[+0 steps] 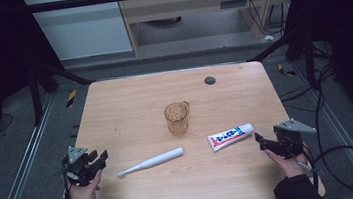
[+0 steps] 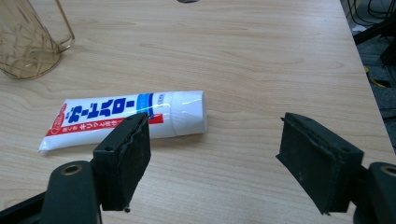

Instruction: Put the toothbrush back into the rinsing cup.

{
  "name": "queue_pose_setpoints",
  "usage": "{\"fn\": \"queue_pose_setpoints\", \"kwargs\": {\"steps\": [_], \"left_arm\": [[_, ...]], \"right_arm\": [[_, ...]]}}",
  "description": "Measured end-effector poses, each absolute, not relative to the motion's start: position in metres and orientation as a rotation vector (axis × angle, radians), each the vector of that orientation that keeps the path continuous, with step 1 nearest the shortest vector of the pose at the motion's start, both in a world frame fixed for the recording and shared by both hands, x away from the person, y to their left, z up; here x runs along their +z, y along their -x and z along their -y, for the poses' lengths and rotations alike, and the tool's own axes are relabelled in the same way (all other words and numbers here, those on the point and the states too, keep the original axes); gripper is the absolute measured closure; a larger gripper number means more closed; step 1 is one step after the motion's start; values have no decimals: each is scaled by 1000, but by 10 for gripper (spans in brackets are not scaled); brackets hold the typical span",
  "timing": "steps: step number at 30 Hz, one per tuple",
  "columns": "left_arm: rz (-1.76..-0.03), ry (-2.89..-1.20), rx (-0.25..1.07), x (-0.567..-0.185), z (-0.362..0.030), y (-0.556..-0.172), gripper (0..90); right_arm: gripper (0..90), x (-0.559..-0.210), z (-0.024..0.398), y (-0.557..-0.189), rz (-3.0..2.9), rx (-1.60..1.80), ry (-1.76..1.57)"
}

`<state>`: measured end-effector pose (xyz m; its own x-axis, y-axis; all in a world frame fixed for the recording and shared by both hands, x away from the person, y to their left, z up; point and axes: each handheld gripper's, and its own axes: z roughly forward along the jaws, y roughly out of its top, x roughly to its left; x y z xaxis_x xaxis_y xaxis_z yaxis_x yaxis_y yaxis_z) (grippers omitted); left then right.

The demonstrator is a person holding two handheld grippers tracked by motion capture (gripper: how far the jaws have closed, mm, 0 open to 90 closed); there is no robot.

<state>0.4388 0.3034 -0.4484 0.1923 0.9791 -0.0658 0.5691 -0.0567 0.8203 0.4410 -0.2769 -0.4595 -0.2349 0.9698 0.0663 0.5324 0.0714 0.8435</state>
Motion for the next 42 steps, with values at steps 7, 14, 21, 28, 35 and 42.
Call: {"fn": "queue_pose_setpoints", "kwargs": {"steps": [7, 14, 21, 28, 35, 42], "left_arm": [[-1418, -1728, 619, -442, -292, -435, 690], [-1390, -1743, 565, -440, -285, -433, 822], [-1334, -1778, 528, -438, -274, -432, 893], [-1277, -1802, 518, -432, -258, -436, 895], [-1225, -1829, 504, -427, -233, -445, 896], [-1183, -1851, 500, -423, -211, -453, 896]], "right_arm": [[283, -455, 271, -440, -1827, 1090, -1469], [289, -455, 263, -441, -1854, 1089, -1447], [300, -456, 255, -442, -1887, 1081, -1416], [299, -456, 250, -444, -1896, 1090, -1410], [298, -454, 245, -444, -1894, 1089, -1391], [298, -455, 243, -446, -1904, 1086, -1382]]}}
